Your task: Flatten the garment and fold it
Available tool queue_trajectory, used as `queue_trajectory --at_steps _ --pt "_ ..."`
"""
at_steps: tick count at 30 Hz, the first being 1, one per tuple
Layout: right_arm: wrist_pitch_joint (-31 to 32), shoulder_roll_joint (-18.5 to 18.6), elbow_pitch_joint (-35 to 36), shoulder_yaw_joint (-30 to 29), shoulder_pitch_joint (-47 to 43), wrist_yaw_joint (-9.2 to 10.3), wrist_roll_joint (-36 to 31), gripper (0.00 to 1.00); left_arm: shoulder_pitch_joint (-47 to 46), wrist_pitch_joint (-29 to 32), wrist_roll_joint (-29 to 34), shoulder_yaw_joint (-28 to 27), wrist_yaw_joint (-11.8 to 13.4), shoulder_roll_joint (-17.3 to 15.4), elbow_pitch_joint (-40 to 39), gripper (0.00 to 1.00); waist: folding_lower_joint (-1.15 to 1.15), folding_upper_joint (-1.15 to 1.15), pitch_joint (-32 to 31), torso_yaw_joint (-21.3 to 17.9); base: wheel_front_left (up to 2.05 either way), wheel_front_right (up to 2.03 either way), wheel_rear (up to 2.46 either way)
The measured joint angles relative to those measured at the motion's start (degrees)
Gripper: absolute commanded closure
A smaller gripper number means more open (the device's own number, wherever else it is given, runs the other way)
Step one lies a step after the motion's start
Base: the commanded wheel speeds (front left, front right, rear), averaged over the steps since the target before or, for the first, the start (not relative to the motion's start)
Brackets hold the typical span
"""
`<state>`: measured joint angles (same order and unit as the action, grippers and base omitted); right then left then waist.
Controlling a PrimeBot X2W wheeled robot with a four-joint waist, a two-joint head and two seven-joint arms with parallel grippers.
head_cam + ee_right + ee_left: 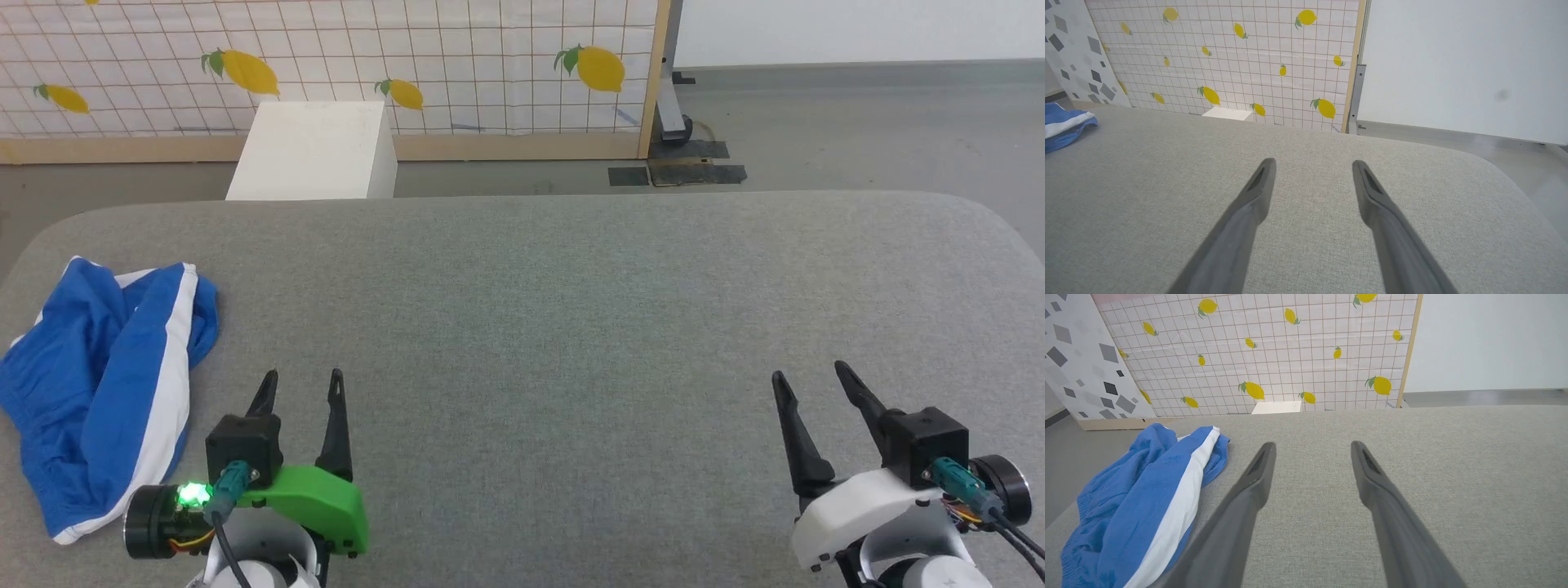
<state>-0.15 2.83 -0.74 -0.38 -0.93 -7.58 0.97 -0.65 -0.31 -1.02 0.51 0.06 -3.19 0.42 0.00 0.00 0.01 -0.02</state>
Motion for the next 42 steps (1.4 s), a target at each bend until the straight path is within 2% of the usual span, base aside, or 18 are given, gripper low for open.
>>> queue_trajectory --at_steps 17,42 --pt "-2.01 0.00 -1.52 -0.53 -0.23 0.00 2.40 0.00 0.00 -1.88 -0.59 -0.01 0.10 0.00 0.92 0.00 0.00 0.00 0.07 1.74 0.00 0.00 0.00" --pt "-5.12 0.00 -4.83 -0.10 -0.32 0.00 5.48 0.00 0.03 -5.05 -2.10 -0.34 0.60 0.00 2.32 0.00 0.00 0.00 0.39 11.52 0.00 0.00 0.00"
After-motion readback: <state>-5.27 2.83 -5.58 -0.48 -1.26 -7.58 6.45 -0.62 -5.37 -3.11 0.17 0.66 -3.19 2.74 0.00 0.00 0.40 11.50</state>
